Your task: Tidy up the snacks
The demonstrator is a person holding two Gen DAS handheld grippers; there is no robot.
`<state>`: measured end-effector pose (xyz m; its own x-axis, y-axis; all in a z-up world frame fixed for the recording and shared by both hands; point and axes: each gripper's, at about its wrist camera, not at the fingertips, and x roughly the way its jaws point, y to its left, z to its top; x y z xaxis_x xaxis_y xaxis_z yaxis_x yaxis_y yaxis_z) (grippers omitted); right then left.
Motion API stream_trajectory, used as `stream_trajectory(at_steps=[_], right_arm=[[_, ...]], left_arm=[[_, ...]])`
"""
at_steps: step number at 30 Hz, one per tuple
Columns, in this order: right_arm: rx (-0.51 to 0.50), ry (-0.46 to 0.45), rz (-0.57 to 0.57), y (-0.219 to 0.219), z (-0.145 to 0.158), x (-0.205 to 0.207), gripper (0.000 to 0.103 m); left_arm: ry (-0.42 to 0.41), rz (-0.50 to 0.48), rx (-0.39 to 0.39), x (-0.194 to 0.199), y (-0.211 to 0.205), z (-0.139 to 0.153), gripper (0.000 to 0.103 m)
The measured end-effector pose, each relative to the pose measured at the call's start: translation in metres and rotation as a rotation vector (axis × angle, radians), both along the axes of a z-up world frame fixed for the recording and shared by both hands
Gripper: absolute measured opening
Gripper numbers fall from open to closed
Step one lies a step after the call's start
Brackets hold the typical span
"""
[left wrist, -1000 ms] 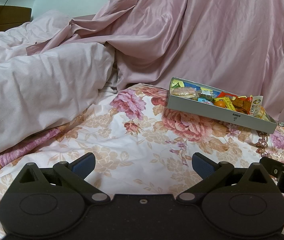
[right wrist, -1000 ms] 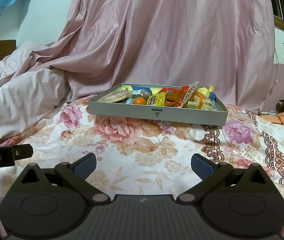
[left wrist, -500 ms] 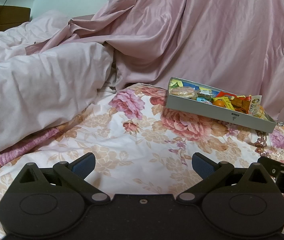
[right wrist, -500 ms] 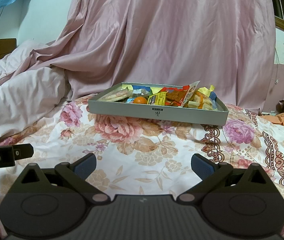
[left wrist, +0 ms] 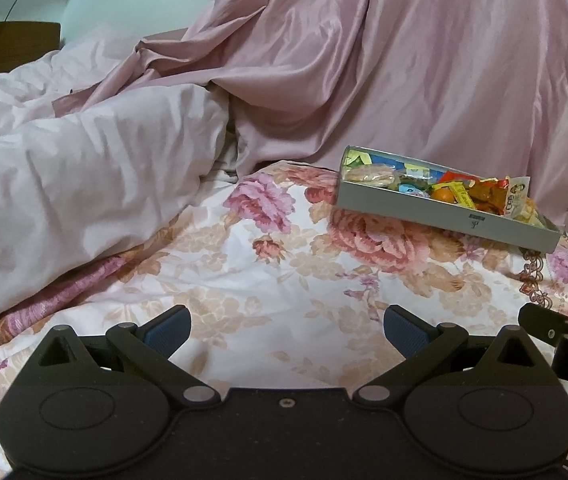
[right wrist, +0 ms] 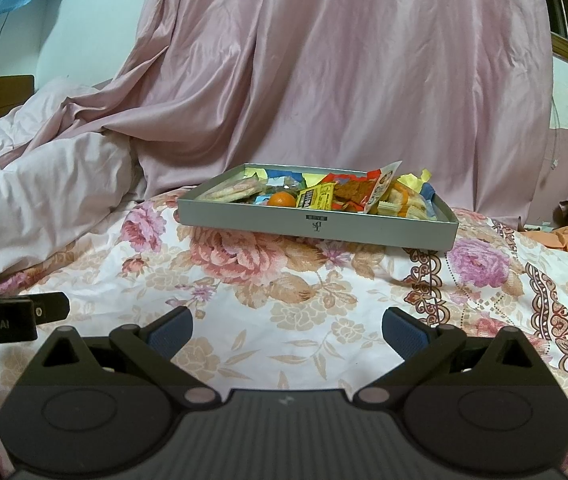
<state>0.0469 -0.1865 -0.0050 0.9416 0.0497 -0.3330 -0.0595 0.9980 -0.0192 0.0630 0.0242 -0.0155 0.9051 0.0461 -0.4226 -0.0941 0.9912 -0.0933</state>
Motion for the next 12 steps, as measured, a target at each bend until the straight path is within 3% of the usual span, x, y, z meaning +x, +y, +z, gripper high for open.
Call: stream_trajectory(at_steps=[12], right_arm=[[-0.008, 0.005, 0.006, 0.0019, 0.0011, 0.0, 0.103]], left_arm=[[-0.004, 0.014, -0.004, -0.001, 0.0014, -0.001, 0.102]])
